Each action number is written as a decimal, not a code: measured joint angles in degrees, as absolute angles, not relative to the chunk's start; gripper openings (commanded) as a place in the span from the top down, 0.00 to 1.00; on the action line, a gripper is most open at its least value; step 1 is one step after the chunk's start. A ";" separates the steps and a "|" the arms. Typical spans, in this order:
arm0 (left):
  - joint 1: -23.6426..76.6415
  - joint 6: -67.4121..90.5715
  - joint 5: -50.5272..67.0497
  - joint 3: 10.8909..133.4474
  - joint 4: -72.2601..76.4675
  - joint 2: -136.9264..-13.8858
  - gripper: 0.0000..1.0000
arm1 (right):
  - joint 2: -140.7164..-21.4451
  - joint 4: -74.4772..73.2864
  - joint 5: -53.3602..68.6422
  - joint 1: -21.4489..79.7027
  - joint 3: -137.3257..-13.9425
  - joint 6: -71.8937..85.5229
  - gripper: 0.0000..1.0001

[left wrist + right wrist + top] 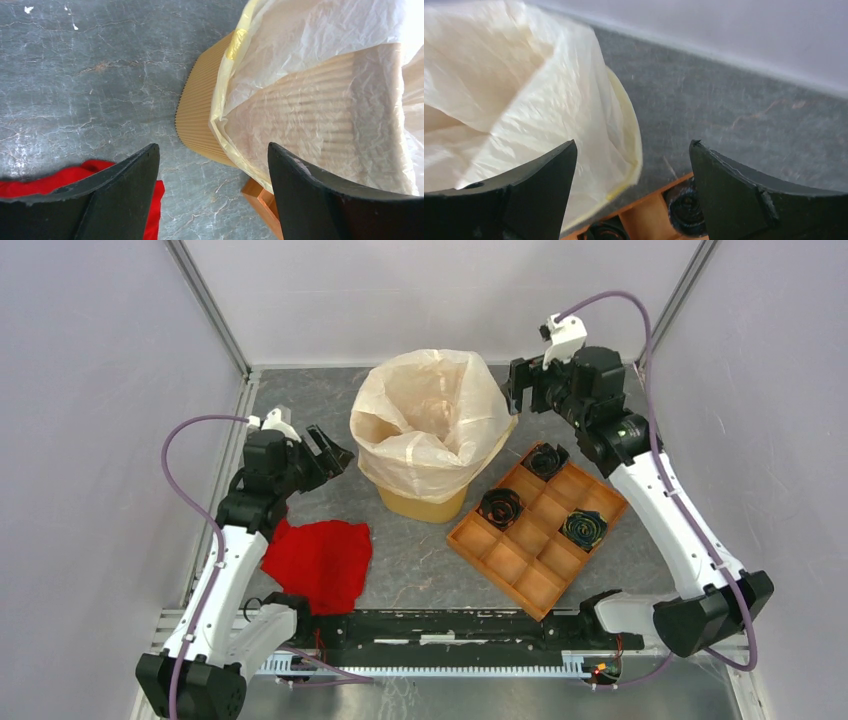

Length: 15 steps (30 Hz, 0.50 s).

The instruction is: Put the trash bags into the trash bin

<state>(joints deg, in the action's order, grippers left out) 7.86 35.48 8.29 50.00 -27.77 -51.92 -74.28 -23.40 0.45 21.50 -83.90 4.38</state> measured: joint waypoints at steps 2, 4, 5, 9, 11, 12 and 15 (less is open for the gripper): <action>7.84 35.42 8.88 50.09 -27.77 -51.90 0.15 | -73.36 -21.34 0.36 21.32 -77.73 5.28 0.18; 7.86 35.31 9.32 50.28 -27.77 -51.90 0.16 | -72.90 -19.77 0.16 21.26 -71.31 6.28 0.31; 7.84 35.29 9.41 50.33 -27.75 -51.90 0.16 | -72.93 -18.98 0.10 21.26 -67.81 6.81 0.35; 7.86 35.27 9.63 50.41 -27.75 -51.94 0.17 | -73.91 -15.20 1.06 21.26 -58.65 8.67 0.35; 7.84 35.27 10.09 50.41 -27.55 -52.25 0.17 | -75.85 -12.49 3.22 21.21 -56.90 9.52 0.34; 7.84 35.29 10.52 50.41 -27.38 -52.58 0.17 | -76.99 -11.51 4.29 21.21 -56.86 9.91 0.34; 7.86 35.29 11.14 50.41 -27.07 -53.82 0.16 | -79.79 -9.32 6.39 21.21 -56.88 10.66 0.32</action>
